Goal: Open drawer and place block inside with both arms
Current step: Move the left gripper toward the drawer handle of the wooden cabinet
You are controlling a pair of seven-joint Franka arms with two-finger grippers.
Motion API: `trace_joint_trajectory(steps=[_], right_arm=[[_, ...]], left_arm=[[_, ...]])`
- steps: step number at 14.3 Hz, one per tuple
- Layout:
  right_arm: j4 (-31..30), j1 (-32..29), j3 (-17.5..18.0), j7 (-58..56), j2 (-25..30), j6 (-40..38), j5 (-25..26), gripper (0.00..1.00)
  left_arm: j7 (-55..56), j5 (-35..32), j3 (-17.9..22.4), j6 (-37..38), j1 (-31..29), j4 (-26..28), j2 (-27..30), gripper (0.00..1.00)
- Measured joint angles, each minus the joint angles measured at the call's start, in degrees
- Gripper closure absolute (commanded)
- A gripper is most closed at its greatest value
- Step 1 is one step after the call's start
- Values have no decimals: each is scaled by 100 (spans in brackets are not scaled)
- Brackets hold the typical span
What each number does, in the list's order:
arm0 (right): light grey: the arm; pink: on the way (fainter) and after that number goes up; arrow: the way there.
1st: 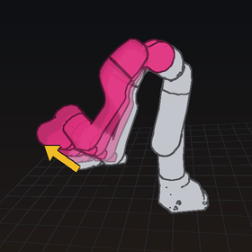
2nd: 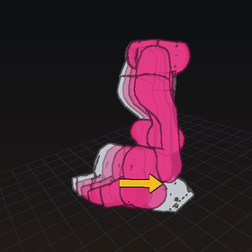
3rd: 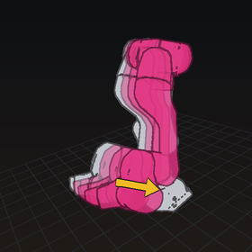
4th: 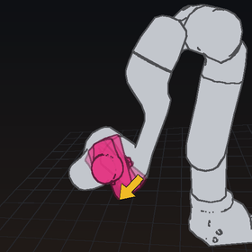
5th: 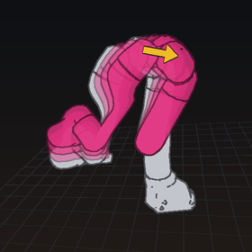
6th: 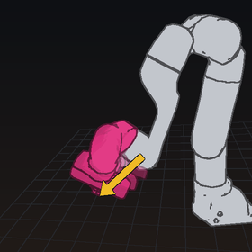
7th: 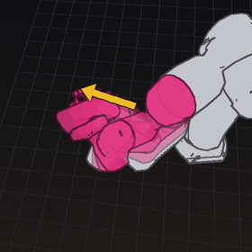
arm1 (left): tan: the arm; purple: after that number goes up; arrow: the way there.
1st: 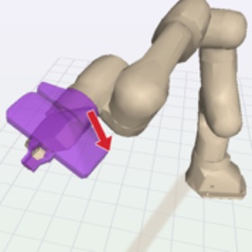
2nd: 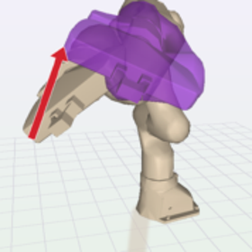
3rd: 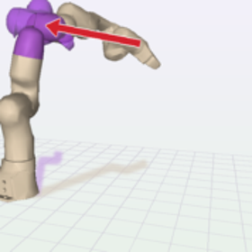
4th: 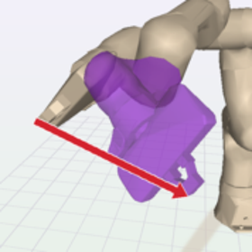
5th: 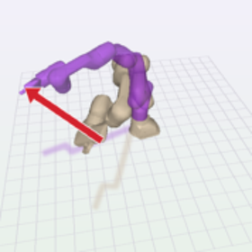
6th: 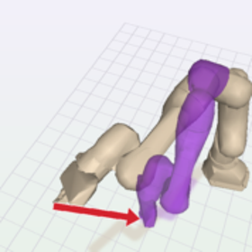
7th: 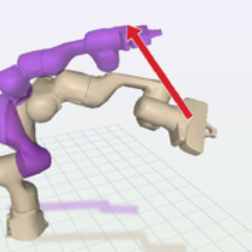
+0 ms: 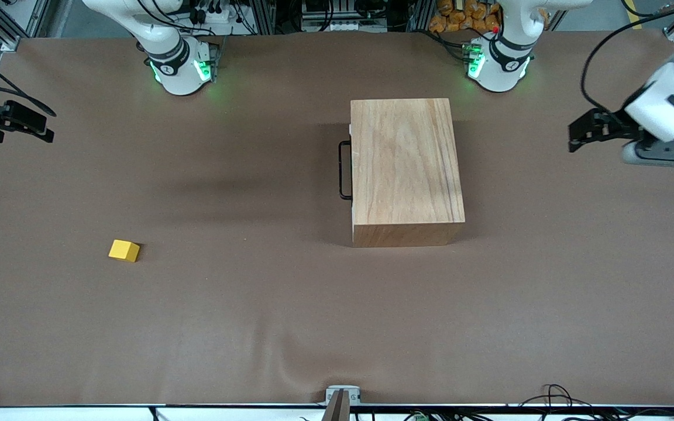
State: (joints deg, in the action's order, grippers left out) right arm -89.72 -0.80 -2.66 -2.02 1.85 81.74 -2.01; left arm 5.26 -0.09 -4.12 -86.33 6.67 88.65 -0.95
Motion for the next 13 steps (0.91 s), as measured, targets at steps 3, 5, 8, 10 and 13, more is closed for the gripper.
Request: trace_joint_trajectory(steps=[3,5,8,10,13], right_arm=[[103,0,4,0,-104,9,0,0],[149,-1,4,0,-132,9,2,0],[180,1,15,0,-133,8,6,0],[181,0,13,0,-134,2,82,0],[178,-3,-4,0,-140,-29,114,0]], left_arm=[[811,2,-645,6,39,5,-204,0],[1300,3,-1081,-21,77,-24,-421,0],[2019,6,-1482,-85,291,-403,-955,0],[2598,7,-1522,-212,656,-703,-1373,0],[3535,7,-1531,-699,1220,-908,-1850,0]])
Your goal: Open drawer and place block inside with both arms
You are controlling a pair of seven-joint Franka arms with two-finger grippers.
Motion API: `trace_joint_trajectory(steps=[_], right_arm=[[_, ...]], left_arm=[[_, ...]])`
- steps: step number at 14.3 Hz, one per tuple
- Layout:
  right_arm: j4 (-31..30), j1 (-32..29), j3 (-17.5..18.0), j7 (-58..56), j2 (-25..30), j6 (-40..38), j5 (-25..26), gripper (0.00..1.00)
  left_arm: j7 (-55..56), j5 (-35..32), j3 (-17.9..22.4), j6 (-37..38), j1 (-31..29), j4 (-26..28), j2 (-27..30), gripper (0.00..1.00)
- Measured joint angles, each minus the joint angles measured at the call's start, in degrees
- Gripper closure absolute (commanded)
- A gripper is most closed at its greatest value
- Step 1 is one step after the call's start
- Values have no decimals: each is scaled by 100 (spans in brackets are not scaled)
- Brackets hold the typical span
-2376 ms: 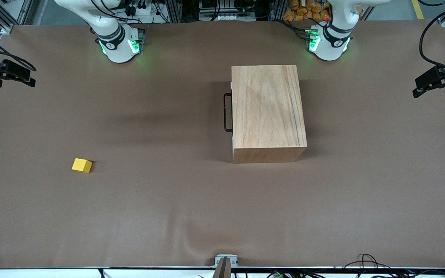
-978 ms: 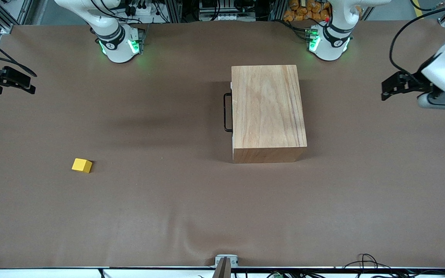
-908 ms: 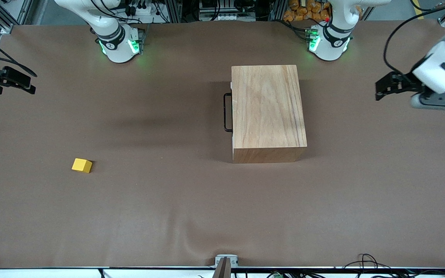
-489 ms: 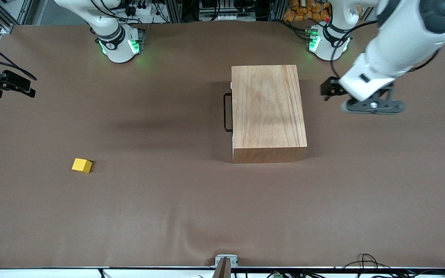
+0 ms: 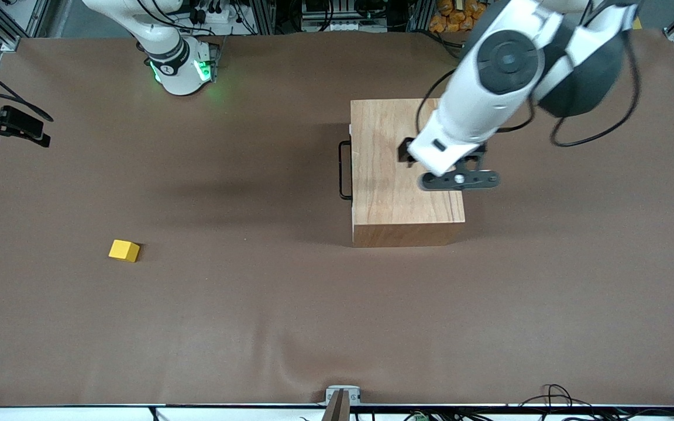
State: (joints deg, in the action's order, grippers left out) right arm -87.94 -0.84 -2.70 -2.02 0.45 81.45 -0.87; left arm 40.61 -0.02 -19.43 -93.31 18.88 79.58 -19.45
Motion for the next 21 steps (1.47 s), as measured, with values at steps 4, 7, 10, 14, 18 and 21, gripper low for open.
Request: trace_joint_trajectory(steps=[4,7,10,14,18,21], right_arm=[[-24,0,0,0,-9,-95,4,0],[-50,-15,-18,0,-30,-85,5,0],[-51,-25,-26,0,-35,-19,5,0],[-65,-53,-30,0,-36,4,4,0],[-87,-69,-30,0,-37,9,4,0],[-93,-69,-30,0,-37,11,3,0]], left_arm=[[851,0,3,-520,646,-48,-311,0],[1307,-120,150,-777,1295,-89,-558,0],[1961,-257,599,-1011,2144,-337,-929,0],[2327,-297,1373,-1300,3041,-472,-1402,0],[2533,-355,1876,-1352,3628,-525,-1620,0],[2585,-563,1929,-1445,3701,-534,-1760,0]])
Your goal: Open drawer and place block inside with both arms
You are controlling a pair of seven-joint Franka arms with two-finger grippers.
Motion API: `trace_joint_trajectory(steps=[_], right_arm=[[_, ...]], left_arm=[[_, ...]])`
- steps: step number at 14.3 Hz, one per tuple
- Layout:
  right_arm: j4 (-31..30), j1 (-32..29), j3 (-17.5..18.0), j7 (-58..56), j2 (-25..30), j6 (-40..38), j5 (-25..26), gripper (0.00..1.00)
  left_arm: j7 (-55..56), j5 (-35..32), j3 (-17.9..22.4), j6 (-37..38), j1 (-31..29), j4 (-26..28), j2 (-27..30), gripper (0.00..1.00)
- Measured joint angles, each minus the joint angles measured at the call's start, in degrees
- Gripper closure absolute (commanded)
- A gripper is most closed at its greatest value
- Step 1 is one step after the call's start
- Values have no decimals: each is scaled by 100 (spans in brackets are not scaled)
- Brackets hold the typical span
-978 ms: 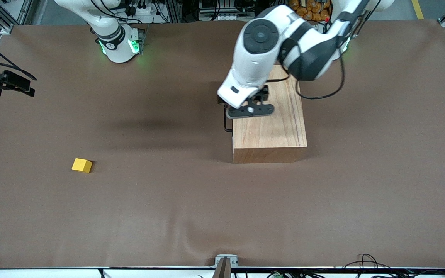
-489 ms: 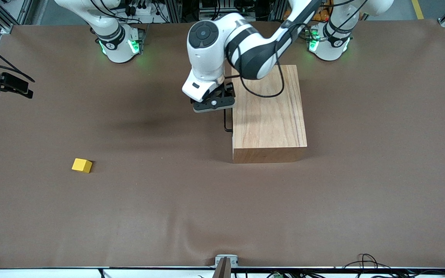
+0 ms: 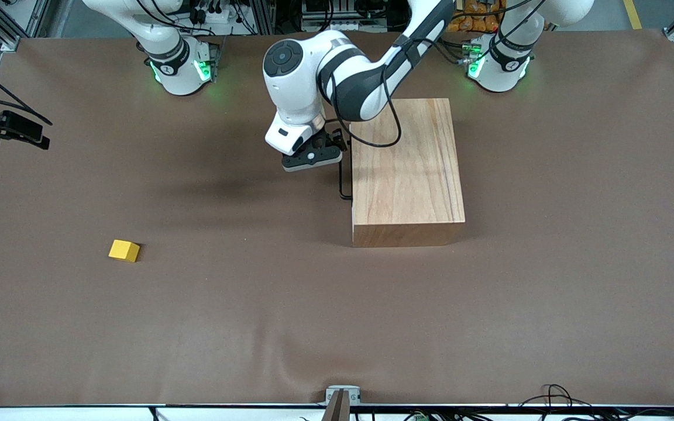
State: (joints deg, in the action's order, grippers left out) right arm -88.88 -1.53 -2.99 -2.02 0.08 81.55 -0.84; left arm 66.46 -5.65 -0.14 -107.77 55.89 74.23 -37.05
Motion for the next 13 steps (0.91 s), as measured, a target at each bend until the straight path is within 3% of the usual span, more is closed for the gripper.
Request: trace_joint_trajectory(steps=[5,13], right_arm=[[-8,0,1,0,0,0,0,0],[-14,0,1,0,0,10,0,0]], left_arm=[[0,-399,-1,-24,134,-3,-280,0],[-416,-472,22,-20,182,-8,-314,0]])
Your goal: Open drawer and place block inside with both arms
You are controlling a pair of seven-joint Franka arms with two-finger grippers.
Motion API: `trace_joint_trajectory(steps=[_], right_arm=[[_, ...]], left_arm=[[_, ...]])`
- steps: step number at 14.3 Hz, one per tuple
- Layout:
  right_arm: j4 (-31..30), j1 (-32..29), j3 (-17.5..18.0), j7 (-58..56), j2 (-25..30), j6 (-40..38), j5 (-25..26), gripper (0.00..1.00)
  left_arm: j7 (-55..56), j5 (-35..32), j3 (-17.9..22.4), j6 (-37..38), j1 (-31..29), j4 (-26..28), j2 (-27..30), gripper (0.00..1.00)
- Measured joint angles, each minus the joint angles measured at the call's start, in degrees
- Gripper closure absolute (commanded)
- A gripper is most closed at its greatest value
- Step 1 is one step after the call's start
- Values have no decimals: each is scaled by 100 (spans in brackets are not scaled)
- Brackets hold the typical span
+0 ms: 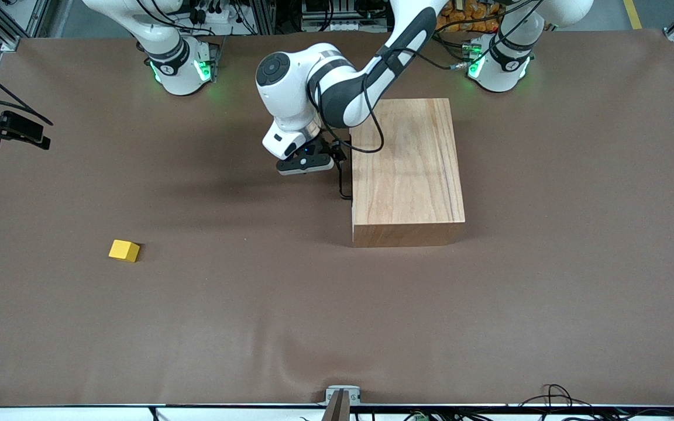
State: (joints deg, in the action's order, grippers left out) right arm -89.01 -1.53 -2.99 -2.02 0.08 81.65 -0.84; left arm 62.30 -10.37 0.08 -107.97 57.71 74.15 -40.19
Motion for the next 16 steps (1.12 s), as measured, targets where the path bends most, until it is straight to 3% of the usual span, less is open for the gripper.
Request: trace_joint_trajectory(steps=[16], right_arm=[[-2,-92,-3,0,-1,162,0,0]], left_arm=[[-410,-95,14,42,0,36,-203,0]])
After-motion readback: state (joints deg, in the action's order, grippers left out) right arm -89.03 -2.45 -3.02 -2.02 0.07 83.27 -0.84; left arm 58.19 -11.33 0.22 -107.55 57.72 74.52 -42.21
